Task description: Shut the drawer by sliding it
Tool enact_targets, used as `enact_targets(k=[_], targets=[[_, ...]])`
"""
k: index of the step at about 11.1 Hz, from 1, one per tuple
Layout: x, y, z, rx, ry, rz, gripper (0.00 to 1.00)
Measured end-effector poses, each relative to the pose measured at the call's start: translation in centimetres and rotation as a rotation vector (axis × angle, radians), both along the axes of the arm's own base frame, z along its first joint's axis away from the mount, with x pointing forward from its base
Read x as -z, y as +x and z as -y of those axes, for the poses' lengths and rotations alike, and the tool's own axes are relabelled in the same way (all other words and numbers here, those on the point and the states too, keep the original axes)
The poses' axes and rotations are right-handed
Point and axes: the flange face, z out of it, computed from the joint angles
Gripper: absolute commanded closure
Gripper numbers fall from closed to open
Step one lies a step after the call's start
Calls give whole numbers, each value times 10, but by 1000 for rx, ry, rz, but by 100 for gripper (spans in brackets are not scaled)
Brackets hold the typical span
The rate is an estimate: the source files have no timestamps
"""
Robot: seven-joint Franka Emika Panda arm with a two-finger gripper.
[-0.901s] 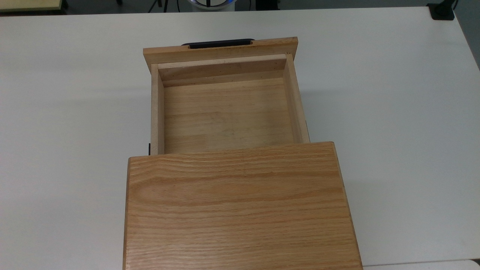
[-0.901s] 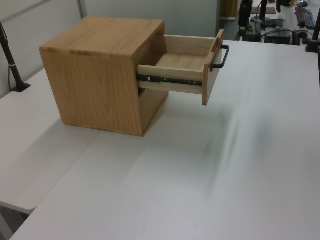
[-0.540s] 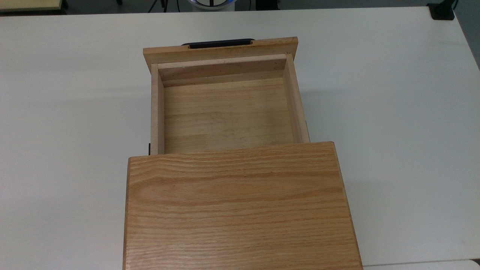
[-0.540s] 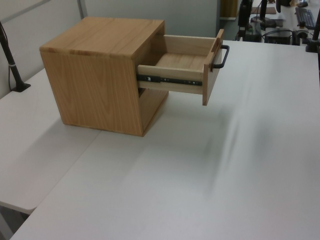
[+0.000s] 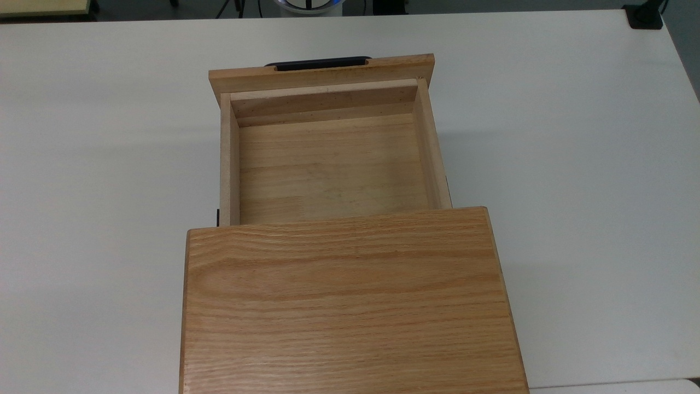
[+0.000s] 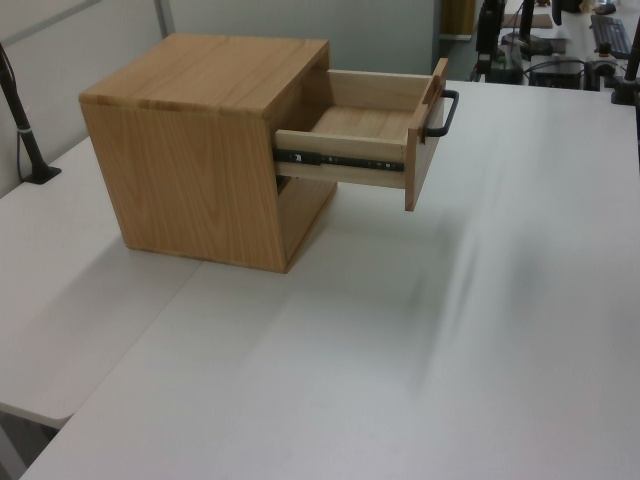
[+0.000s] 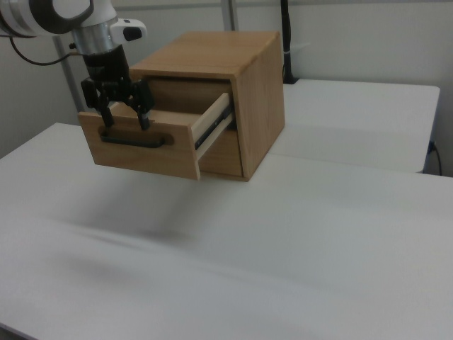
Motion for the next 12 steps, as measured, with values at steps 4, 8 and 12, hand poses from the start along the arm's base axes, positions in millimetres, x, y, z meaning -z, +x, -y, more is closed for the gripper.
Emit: enact_targets(k=[4,8,12], targets=[[14,0,-1,-148,-3,-41,17],[42,0,-33,-183,-5,-93,51],[64,9,-64,-46,0,-45,72]])
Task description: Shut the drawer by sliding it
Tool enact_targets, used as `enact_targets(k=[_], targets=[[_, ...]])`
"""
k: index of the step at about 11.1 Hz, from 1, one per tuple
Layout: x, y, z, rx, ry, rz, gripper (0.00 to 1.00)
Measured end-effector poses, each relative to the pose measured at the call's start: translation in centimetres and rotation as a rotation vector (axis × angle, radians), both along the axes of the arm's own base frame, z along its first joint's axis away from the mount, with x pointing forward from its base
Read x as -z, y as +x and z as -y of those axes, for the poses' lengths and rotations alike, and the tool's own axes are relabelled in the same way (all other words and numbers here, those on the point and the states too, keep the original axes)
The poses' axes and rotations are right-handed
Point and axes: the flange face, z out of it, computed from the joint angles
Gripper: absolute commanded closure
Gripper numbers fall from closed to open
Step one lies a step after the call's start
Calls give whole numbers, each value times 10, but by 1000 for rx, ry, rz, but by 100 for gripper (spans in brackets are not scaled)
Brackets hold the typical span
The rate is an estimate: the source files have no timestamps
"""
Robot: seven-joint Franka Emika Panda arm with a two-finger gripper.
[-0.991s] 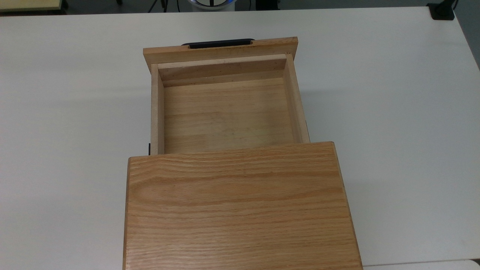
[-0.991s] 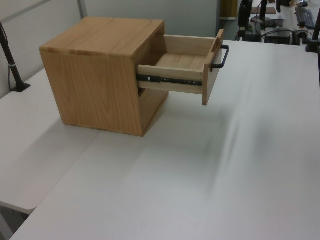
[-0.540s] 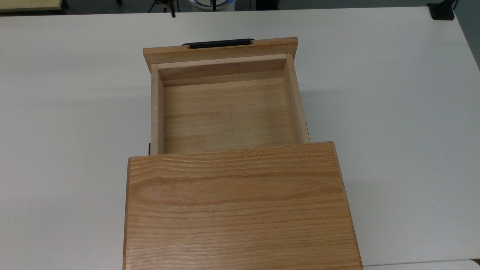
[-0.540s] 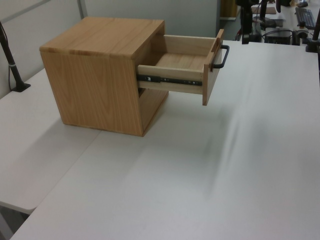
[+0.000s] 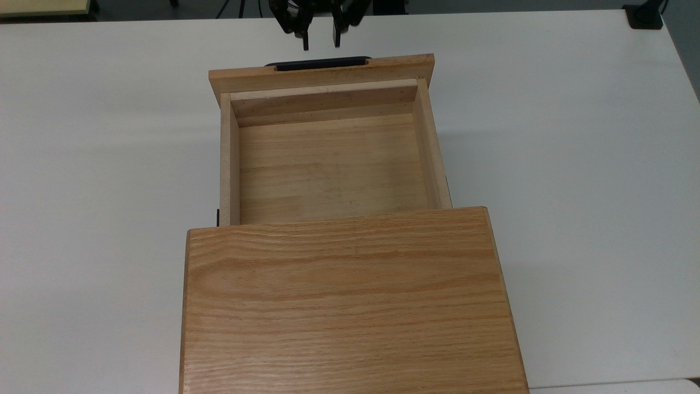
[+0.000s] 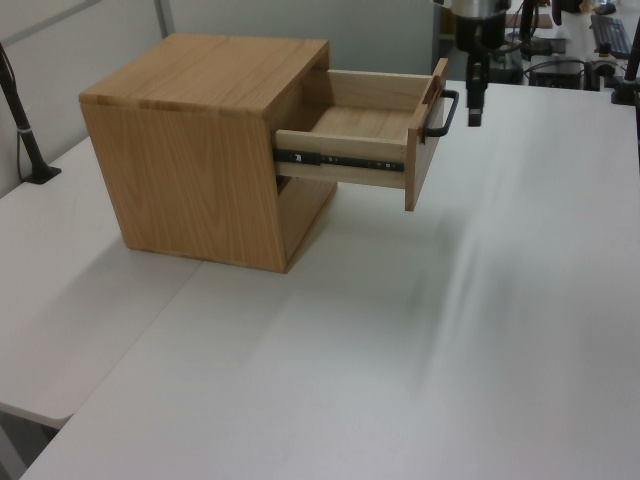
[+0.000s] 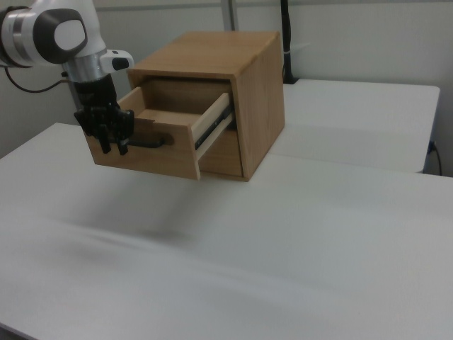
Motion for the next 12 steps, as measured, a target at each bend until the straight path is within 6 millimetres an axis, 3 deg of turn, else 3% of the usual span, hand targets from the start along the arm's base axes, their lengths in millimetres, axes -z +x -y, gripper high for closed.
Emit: enact_targets(k=[1,3,12], targets=[[3,5,-6,81,7,35,77],[8,10,-14,181,13,53,77],[13,40,-17,319,68,210,77]])
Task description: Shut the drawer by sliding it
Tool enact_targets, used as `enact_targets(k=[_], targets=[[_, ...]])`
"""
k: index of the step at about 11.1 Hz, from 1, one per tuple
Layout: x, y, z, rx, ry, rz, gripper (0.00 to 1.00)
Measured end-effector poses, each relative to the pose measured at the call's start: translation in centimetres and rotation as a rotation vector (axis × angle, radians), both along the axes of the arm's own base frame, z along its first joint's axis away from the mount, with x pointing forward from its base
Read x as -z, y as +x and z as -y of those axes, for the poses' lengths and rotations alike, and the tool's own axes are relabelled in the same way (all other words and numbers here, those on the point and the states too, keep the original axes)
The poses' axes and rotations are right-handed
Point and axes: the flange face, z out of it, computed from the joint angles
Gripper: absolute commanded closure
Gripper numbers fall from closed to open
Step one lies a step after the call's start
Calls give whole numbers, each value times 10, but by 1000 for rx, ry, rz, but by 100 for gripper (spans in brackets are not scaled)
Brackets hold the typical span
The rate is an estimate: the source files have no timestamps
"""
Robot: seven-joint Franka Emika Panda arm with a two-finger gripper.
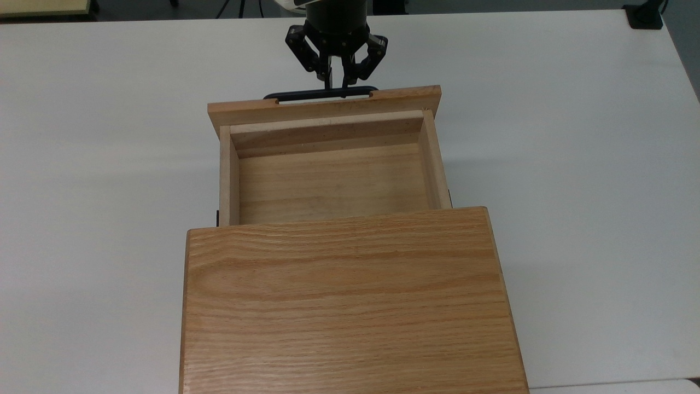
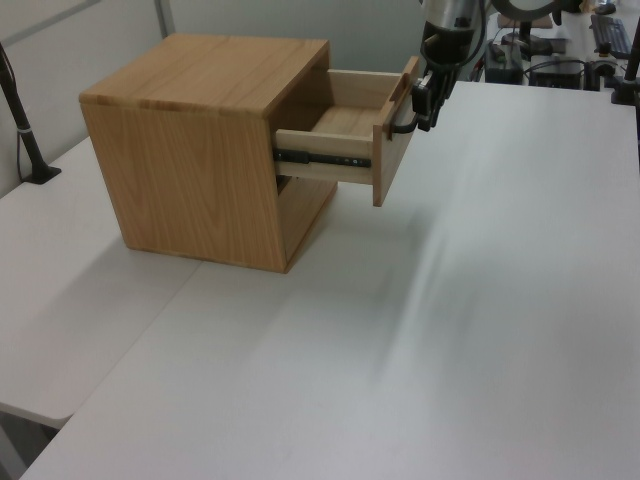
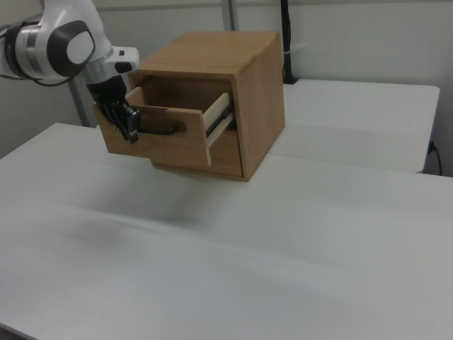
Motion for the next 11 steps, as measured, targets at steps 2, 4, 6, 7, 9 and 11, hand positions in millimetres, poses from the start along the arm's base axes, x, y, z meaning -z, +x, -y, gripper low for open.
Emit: enact_targets(k=[2,4,6,7,9,11], targets=[[3,12,1,58,-7,49,77],[8,30,2,101,-24,69,77],[16,53,2,129,-24,103,77],[18,64,2,146,-16,121,77],[17,80,2,159,-3,145,77],[14,94,1,178,-1,179,77]])
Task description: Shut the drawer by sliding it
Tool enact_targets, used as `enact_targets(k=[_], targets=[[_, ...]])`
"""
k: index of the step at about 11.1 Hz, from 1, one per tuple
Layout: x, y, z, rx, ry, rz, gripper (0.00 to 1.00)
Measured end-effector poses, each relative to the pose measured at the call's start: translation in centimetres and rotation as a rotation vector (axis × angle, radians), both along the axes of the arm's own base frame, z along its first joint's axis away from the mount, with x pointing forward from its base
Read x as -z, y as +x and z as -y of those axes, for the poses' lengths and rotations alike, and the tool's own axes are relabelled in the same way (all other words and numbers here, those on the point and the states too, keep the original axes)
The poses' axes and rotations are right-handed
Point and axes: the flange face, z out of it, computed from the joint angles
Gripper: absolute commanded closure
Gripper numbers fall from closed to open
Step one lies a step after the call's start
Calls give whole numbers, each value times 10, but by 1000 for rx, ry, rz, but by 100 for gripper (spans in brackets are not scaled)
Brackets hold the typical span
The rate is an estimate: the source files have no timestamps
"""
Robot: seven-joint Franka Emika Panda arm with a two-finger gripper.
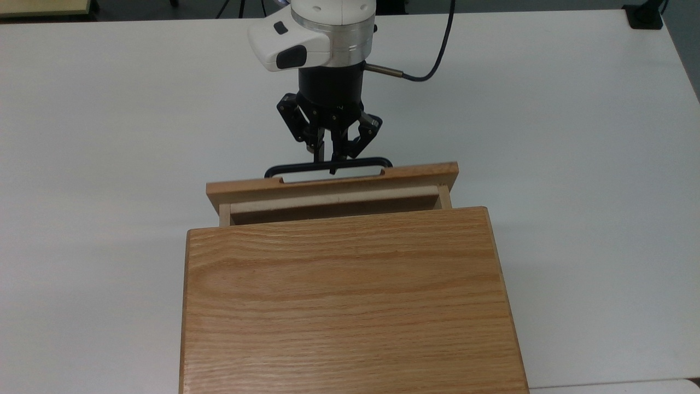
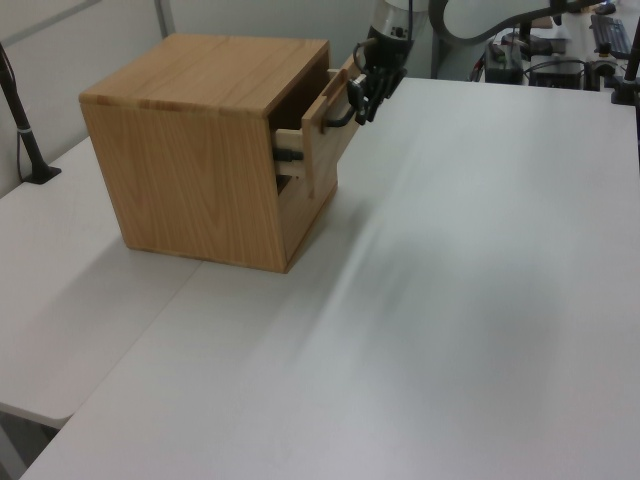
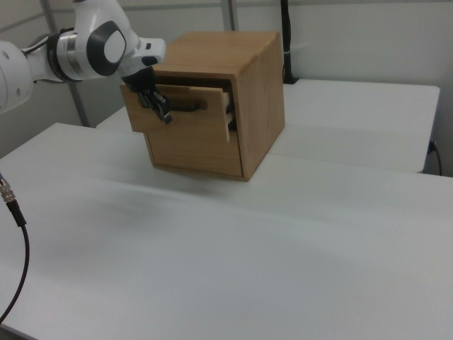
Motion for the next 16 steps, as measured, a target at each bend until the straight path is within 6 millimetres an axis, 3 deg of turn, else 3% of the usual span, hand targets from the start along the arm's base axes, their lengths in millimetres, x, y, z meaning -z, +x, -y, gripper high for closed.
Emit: enact_targets(k=[6,14,16], targets=[[9,22,-11,131,-4,150,76],[8,26,-12,240,-4,219,73],[1,16,-12,195,-40,190,73]])
